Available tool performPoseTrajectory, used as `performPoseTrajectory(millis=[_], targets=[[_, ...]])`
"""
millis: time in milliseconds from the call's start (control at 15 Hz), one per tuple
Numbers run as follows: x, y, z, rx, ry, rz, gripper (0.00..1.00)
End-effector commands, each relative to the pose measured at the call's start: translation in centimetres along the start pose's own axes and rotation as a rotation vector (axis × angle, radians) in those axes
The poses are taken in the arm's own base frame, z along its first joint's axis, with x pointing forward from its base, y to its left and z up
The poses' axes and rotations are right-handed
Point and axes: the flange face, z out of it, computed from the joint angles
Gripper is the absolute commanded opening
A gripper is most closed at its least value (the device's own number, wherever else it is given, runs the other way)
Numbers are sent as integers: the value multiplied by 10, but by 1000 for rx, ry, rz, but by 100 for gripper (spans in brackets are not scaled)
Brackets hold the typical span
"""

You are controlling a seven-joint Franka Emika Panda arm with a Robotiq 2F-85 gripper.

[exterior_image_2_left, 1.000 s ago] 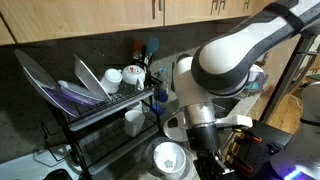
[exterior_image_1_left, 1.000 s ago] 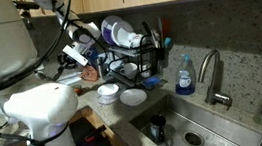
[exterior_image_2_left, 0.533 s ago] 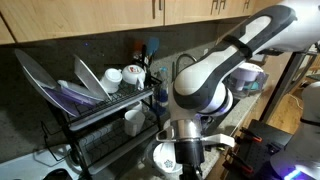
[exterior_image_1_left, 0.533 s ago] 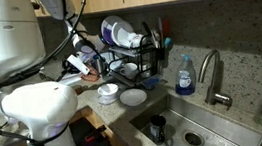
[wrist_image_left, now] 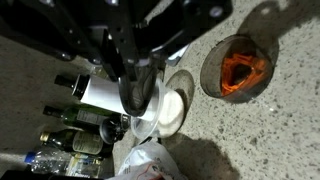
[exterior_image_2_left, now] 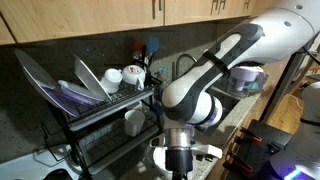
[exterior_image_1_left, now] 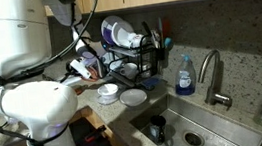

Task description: Remove the grey lid from the dishrack and set it on top of the grey bowl on the left side of the counter

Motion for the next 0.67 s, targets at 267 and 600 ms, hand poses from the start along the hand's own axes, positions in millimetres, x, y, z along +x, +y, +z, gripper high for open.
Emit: performPoseTrajectory(millis=[267,600], targets=[[18,19,25,-39,20,42,3],[25,40,35,-16,19,89,3]])
